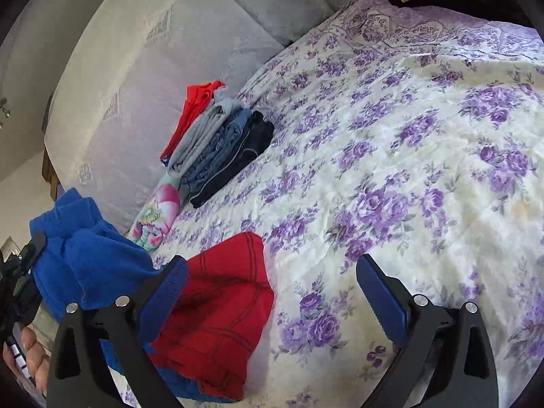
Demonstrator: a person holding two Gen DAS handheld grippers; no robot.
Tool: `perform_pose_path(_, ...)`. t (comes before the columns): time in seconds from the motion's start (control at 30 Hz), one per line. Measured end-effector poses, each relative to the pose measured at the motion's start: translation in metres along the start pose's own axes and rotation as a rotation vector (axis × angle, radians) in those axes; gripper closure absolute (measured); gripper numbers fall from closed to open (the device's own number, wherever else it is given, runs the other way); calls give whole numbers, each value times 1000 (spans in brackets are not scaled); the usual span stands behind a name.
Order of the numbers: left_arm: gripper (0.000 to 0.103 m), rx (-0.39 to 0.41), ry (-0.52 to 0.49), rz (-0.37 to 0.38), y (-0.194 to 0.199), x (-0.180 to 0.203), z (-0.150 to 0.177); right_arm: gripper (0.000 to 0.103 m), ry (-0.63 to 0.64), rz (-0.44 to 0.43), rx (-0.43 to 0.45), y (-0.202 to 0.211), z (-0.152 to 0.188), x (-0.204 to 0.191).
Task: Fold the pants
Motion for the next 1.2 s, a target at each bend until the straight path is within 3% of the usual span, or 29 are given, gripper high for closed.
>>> perform_pose_path(0.13,79,-136,-154,4,-55,59,56,4,-96,-34,79,15,-13,17)
perform_pose_path(0.23,77,-256,-257,-30,-96,78,115,4,-107,-46,88,16,-15,18)
perform_pose_path(0.3,74,-277,-286,-42,-107,80,140,4,-102,-45,87,16,-15,18)
perform_pose_path(0.37,57,-233,-324,-8,-97,88,145,4,-108,-50,92,17,-15,18)
perform_pose_path(0.4,40,-234,-327,24,-91,93,144,4,-107,-49,93,16,-15,18)
perform_pose_path(0.43,31,-233,-318,44,-84,94,143,4,-103,-44,91,16,-15,18)
perform_pose_path(0.57,29,-182,-262,54,-55,80,127,4,-72,-10,73,12,-12,17)
perform_pose_path(0.7,20,-128,-112,-28,-30,24,94,4,-12,23,21,5,-14,3)
perform_pose_path(0.83,18,-125,55,-142,-26,-42,76,4,250,52,-37,-2,-17,-52)
perform_pose_path(0.93,18,-188,103,-169,-38,-60,89,4,416,92,-103,-19,-7,-77)
perform_pose_path(1.0,16,-247,54,-194,-53,-59,109,4,501,173,-143,-34,2,-73)
perform_pose_path(1.07,11,-304,-39,-267,-74,-61,134,4,571,273,-207,-55,15,-48)
perform_pose_path(1.13,4,-325,-57,-308,-86,-66,156,4,450,207,-320,-72,28,-23)
perform_pose_path(1.2,4,-338,-2,-270,-85,-71,156,4,403,170,-342,-71,27,-19)
Point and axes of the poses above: each gripper's, at about its wrist camera, not at the fingertips, and y roughly against the way its jaws point, x to its right, z to its underside, the point moved 10 cm from there along -y, roughly the way its jaws point, and after that the axes turned 4 degrees about -z, right-handed, at the moved point
